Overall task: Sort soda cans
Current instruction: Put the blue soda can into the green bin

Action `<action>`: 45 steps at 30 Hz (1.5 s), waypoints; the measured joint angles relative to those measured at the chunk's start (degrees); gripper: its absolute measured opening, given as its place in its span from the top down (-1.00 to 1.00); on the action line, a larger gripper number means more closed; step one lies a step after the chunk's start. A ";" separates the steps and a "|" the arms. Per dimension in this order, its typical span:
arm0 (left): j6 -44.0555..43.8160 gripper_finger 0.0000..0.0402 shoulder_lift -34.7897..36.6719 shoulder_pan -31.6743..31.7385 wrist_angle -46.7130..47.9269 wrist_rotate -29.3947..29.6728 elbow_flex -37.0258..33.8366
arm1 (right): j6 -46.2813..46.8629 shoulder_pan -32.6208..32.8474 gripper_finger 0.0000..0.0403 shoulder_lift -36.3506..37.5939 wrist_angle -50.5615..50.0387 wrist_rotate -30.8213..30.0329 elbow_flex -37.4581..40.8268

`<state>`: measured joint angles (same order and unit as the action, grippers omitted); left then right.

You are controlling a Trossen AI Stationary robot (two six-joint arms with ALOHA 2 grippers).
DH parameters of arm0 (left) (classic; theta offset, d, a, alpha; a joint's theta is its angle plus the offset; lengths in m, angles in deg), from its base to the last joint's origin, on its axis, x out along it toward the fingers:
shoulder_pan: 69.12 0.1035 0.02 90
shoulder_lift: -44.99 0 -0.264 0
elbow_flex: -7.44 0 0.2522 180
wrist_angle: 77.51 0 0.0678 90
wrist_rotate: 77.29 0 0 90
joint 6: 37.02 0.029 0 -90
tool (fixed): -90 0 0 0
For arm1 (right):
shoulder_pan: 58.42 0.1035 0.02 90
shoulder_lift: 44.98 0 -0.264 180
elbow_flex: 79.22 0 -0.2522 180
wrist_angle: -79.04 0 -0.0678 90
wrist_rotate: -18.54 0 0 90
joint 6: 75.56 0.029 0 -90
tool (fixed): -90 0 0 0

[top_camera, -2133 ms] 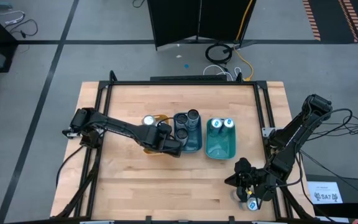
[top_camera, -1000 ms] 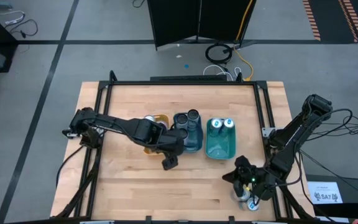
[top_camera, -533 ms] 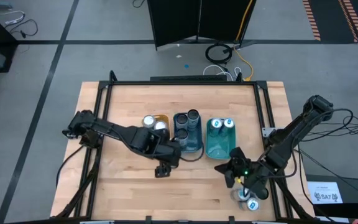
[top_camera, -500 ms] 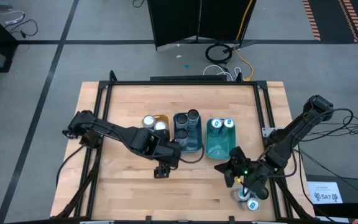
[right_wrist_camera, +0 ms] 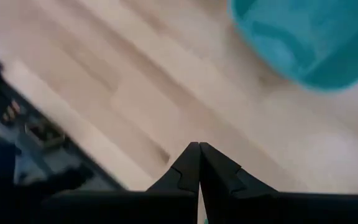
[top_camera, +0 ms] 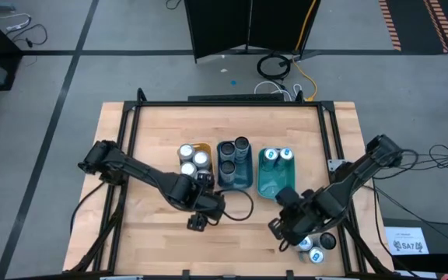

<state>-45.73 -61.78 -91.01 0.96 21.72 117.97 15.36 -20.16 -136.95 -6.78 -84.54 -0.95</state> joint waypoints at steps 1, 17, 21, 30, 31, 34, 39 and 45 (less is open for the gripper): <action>-0.24 -0.99 0.40 0.00 -0.89 -0.07 -1.83 | -0.15 -0.03 1.00 -1.13 -1.32 2.34 -1.46; -9.89 -0.99 16.20 -1.99 -9.78 -4.90 -20.75 | -4.03 3.48 1.00 -5.59 1.44 7.44 -4.87; -13.72 -0.99 19.57 -3.10 -9.81 -4.73 -21.14 | -1.80 3.49 0.88 -5.58 -2.38 7.27 -4.87; -22.00 -0.99 23.74 -5.60 -10.36 -3.71 -21.14 | -2.00 3.98 0.22 -5.58 -6.68 7.17 -4.87; -22.80 -0.99 23.90 -5.96 -10.35 -3.66 -21.14 | -1.98 4.28 0.13 -5.58 -6.67 7.16 -4.87; -25.03 -0.99 24.01 -6.84 -10.38 -3.63 -21.14 | -1.76 5.71 -0.13 -5.58 -6.67 7.13 -4.87; -29.48 -0.99 24.01 -7.71 -10.40 -3.59 -21.14 | -0.06 8.57 -0.49 -5.58 -5.73 7.26 -4.87; -30.03 -0.99 24.01 -8.17 -13.15 -2.45 -21.14 | 3.85 11.60 -0.71 -5.58 -4.22 7.21 -4.87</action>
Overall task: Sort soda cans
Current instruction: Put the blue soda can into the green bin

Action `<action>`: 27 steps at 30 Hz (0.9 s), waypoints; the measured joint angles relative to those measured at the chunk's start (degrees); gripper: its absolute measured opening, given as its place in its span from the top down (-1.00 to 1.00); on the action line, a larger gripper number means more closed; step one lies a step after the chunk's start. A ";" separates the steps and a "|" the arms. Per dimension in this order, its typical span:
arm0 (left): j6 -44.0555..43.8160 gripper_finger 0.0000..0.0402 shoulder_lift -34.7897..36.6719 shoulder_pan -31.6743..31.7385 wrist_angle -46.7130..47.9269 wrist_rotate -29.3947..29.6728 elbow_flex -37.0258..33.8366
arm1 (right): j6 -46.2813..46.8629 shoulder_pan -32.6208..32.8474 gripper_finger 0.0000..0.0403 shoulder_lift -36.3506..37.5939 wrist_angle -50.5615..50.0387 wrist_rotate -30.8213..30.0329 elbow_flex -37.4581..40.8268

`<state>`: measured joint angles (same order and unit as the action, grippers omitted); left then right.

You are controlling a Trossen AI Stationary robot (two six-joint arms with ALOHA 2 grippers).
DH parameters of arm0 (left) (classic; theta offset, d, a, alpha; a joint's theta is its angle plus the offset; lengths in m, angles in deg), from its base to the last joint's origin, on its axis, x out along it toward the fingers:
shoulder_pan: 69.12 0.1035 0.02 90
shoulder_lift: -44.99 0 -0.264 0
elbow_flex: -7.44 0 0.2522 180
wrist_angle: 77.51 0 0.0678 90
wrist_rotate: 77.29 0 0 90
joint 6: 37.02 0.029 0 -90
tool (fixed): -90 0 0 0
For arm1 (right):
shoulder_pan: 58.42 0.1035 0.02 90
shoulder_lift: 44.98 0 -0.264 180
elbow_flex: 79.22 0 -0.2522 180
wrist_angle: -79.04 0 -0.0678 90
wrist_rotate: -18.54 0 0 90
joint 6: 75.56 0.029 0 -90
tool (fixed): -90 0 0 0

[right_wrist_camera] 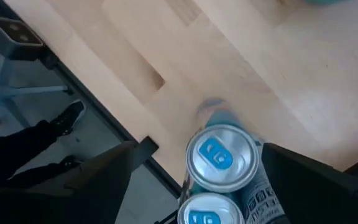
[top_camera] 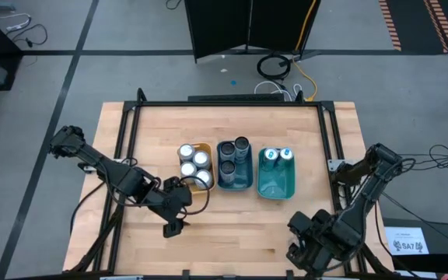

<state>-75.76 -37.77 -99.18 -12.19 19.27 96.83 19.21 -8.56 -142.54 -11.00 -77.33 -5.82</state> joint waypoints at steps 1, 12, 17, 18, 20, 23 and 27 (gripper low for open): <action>0.02 -0.99 0.00 0.00 -1.20 0.00 0.00 | 0.26 0.38 -0.72 0.00 0.03 0.02 0.00; 0.01 -0.99 0.00 0.01 -4.88 0.09 0.00 | 0.26 1.07 -0.72 -4.65 -0.49 1.66 0.00; 0.02 -0.99 -0.02 -0.06 -4.88 0.09 0.00 | 0.11 1.09 -0.72 -6.63 -3.88 2.81 0.00; 0.01 -0.99 -0.02 -0.05 -4.86 0.09 0.00 | 0.10 1.07 -0.72 -6.79 -4.24 2.82 0.00; 0.02 -0.99 -0.02 -0.04 -4.85 0.09 0.00 | 0.10 1.07 -0.72 -6.80 -4.03 2.83 -0.01; 0.02 -0.99 -0.02 -0.04 -4.83 0.07 0.00 | 0.12 1.07 -0.72 -6.70 -3.68 2.84 -0.04; 0.06 -0.99 -0.02 -0.04 -4.79 0.07 0.00 | 1.09 1.09 -0.71 -5.56 -1.44 3.02 -0.02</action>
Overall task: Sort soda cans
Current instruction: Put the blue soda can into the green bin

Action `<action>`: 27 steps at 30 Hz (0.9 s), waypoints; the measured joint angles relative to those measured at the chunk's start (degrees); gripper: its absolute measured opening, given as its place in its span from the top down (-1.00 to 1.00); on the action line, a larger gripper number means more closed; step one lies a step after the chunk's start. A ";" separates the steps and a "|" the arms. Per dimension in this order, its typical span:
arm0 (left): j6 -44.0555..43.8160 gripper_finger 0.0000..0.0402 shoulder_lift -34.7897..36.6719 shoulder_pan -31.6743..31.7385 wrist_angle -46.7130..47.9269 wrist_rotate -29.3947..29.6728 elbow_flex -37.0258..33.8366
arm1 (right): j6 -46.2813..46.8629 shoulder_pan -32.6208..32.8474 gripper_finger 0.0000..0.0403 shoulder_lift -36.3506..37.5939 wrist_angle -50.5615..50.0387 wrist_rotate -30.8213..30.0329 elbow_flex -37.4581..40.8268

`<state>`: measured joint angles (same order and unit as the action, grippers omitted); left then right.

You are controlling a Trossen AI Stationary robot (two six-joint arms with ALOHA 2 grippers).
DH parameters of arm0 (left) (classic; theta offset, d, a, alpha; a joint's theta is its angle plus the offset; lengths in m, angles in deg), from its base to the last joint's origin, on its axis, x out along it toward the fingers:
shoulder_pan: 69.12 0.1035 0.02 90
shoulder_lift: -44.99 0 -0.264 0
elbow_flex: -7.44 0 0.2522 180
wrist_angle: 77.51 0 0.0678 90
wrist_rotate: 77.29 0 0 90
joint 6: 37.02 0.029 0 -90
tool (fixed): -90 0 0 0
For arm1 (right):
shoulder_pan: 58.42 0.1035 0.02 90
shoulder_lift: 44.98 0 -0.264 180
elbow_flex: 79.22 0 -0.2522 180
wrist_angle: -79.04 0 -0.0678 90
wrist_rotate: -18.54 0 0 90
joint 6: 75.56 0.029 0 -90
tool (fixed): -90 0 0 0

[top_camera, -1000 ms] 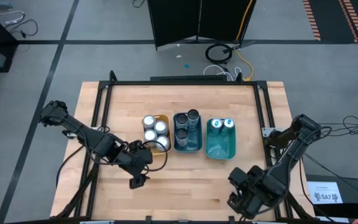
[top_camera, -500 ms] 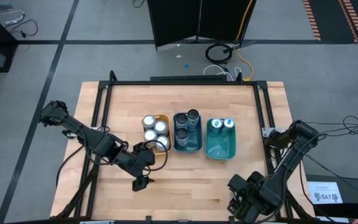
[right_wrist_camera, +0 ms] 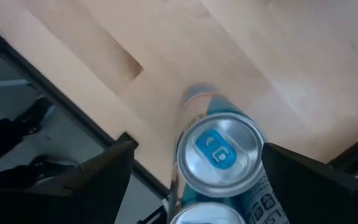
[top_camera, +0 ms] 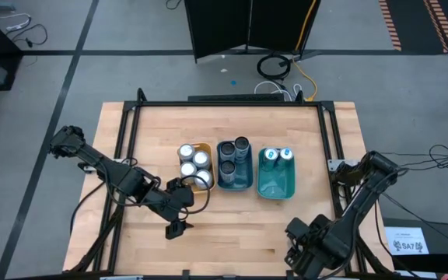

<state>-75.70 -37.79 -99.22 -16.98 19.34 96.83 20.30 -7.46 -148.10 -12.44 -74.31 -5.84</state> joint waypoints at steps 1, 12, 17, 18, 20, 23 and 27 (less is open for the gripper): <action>0.00 -0.99 0.00 0.00 0.00 0.00 0.00 | 0.34 -0.02 -0.71 0.30 0.28 0.04 0.02; 0.55 -0.99 0.00 0.03 0.08 1.53 0.00 | 1.02 -0.02 -0.71 1.47 -2.81 -0.52 -0.07; 0.53 -0.99 0.00 0.02 0.13 1.55 0.00 | 0.78 0.00 -0.71 1.45 0.48 1.76 3.43; 0.53 -0.99 0.00 0.02 0.19 1.55 0.00 | 0.69 0.00 -0.71 1.41 1.52 1.89 4.12; 0.53 -0.99 0.00 0.02 0.17 1.55 0.02 | 0.62 0.00 -0.71 1.41 3.54 1.98 5.08; 0.53 -0.99 0.00 0.02 0.20 1.55 0.02 | 0.89 -0.02 -0.71 1.41 4.70 1.74 5.42; 0.53 -0.99 0.00 0.02 0.20 1.56 0.02 | 2.36 -0.02 -0.70 1.41 4.18 1.95 5.42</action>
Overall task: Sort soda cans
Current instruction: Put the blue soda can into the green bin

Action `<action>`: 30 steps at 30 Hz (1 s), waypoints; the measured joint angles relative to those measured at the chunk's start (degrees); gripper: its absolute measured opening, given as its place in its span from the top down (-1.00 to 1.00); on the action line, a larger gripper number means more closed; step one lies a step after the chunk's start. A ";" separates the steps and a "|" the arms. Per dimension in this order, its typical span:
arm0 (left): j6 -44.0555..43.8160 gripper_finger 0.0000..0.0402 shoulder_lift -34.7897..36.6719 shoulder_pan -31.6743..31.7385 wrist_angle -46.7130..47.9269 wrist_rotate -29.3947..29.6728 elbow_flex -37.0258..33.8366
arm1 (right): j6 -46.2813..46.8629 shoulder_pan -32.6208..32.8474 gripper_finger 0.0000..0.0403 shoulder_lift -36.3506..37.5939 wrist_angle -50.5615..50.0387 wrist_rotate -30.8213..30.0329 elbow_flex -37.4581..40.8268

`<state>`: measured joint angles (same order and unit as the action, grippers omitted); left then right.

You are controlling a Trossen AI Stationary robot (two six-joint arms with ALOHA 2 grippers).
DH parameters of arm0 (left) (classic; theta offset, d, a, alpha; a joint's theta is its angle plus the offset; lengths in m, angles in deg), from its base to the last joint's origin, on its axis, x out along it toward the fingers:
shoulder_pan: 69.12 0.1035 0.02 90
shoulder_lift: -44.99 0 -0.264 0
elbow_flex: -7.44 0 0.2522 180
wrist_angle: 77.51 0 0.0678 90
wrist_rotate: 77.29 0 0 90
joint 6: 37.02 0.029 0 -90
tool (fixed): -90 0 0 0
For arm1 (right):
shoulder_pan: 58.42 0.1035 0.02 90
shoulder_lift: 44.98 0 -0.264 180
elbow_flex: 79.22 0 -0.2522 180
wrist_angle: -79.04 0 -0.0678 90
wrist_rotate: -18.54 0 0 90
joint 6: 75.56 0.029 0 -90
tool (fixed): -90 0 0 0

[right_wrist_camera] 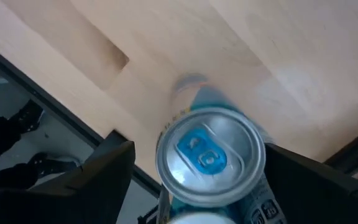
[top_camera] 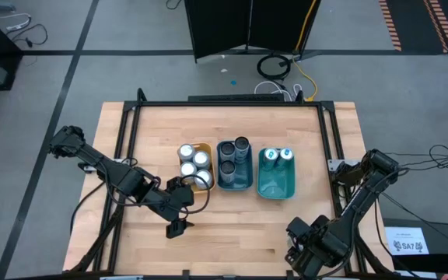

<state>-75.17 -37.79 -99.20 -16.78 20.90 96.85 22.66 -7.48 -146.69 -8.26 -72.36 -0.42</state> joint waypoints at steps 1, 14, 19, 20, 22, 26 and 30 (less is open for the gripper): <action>0.00 -0.99 0.00 0.00 0.00 0.02 0.00 | 0.08 0.00 -0.68 0.00 -0.06 0.62 0.00; -0.15 -0.99 0.00 0.00 -0.07 0.02 0.02 | -1.56 -1.03 -0.13 -1.73 -0.07 2.72 0.13; -0.15 -0.99 0.00 0.00 -0.07 0.02 0.02 | -1.87 -1.16 -0.10 -1.69 -0.18 2.72 0.13; -0.15 -0.99 0.00 0.00 -0.07 0.04 0.02 | -1.87 -1.28 -0.10 -1.59 -0.23 2.75 0.13; -0.16 -0.99 0.00 0.00 -0.07 0.04 0.02 | -1.75 -1.47 -0.11 -1.26 -0.40 2.76 0.15; -0.20 -0.99 0.00 0.00 -0.04 0.04 0.02 | -1.60 -2.01 -0.17 0.34 -0.57 2.14 0.17; -0.33 -0.99 0.00 0.00 -0.02 0.04 0.02 | -2.12 -2.54 -0.13 1.85 -0.50 -0.51 0.17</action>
<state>-75.50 -37.79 -99.20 -16.81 20.93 96.88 20.55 -10.03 -144.84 -8.76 -72.87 -0.25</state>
